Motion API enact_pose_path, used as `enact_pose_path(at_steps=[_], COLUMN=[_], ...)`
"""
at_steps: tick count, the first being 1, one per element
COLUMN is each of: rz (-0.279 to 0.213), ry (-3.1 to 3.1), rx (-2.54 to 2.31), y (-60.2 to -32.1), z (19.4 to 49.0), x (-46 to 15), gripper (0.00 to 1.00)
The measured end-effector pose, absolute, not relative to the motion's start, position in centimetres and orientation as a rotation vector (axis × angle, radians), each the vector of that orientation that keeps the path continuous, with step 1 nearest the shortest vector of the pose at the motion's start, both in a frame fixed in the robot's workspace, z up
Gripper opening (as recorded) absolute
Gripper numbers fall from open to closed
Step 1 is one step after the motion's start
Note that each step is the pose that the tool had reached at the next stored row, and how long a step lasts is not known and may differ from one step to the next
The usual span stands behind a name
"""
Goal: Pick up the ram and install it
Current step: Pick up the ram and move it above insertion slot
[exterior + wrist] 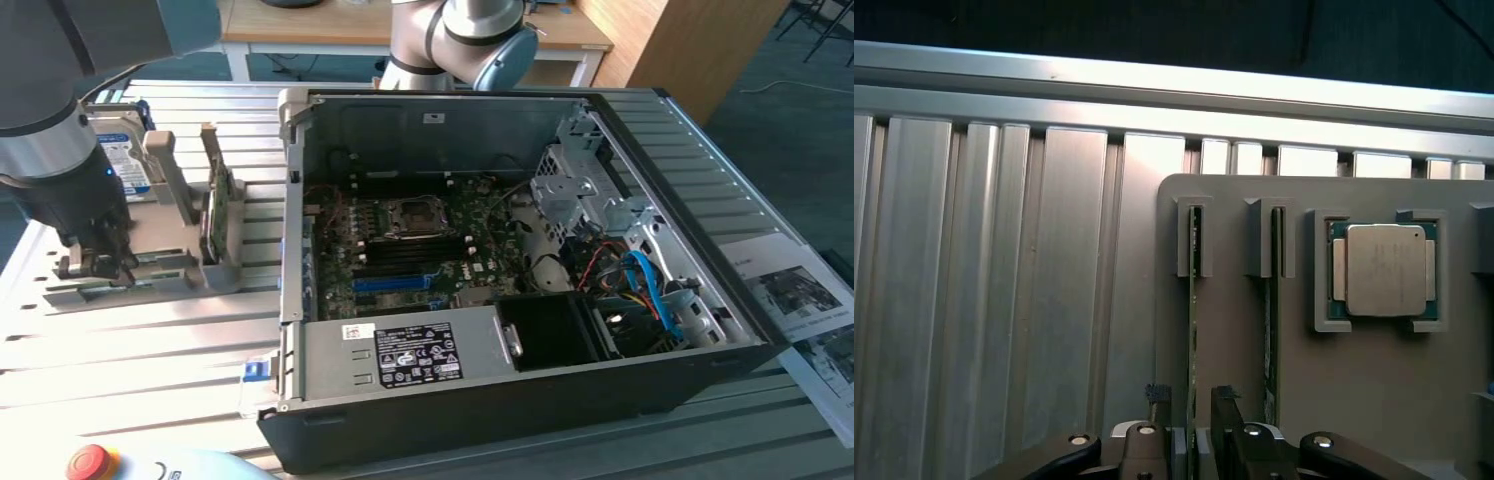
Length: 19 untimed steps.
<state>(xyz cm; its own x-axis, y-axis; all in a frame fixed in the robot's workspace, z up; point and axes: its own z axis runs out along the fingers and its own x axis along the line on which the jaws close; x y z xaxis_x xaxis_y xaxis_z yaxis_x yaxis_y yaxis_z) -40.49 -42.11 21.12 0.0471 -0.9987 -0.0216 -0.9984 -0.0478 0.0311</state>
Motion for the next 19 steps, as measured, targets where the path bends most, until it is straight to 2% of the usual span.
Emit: enact_pose_path(at_steps=[19], rz=[-0.058], ry=[-2.162], rx=[2.268], y=[-41.88], z=[20.45], x=[-40.4], gripper=[0.3])
